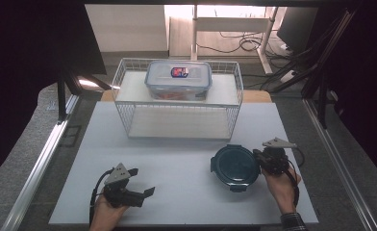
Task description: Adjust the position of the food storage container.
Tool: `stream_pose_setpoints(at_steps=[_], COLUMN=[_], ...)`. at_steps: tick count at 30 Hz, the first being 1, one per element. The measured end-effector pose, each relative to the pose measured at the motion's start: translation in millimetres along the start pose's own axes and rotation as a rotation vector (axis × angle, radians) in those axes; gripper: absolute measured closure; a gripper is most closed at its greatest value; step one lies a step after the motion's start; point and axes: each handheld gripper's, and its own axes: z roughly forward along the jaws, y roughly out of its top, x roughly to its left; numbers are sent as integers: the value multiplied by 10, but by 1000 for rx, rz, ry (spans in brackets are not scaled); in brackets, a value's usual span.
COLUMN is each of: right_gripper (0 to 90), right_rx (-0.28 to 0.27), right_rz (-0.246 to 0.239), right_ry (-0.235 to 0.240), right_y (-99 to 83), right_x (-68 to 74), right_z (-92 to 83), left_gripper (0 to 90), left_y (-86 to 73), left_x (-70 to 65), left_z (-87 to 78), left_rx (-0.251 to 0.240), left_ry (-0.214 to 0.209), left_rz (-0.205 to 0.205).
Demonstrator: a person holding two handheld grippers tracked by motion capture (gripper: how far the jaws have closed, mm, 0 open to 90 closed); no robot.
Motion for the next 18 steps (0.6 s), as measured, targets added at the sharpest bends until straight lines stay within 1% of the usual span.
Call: stream_pose_setpoints(at_steps=[1, 2, 3, 4, 5, 7, 8, 9, 12, 15, 16, 18], right_gripper=[895, 894, 894, 894, 894, 894, 894, 894, 894, 894, 894, 895], right_rx=[-15, -17, -18, -18, -22, -5, -5, 23, 35, 56, 59, 62], right_rz=[4, -7, -1, -1, 25, 36, 36, 36, 60, 42, 26, 23], right_ry=[-15, -38, -45, -45, -37, -26, -26, -19, 13, 21, -3, -10], right_y=[-8, -13, -27, -27, -91, -167, -167, -249, -277, -265, -263, -258], right_x=[-40, -58, -80, -80, -121, -128, -128, -120, -103, -32, -10, -4], right_z=[-54, -91, -132, -132, -202, -237, -237, -269, -296, -255, -242, -236], left_gripper=[42, 42, 42, 42, 42, 42, 42, 42, 42, 42, 42, 42], left_y=[-3, -5, -5, -5, -8, -9, -9, -9, -12, -14, -13, -12], left_x=[1, 3, 4, 4, 8, 10, 10, 12, 21, 23, 23, 24], left_z=[-5, -8, -12, -12, -20, -35, -35, -41, -42, -34, -33, -31], left_rx=[1, 0, 0, 0, -1, -5, -5, -6, -9, -7, -7, -8], left_ry=[0, 1, 3, 3, 6, 12, 12, 13, 10, 12, 11, 12], left_rz=[0, -1, -2, -2, -4, -6, -6, -7, -15, -15, -17, -18])
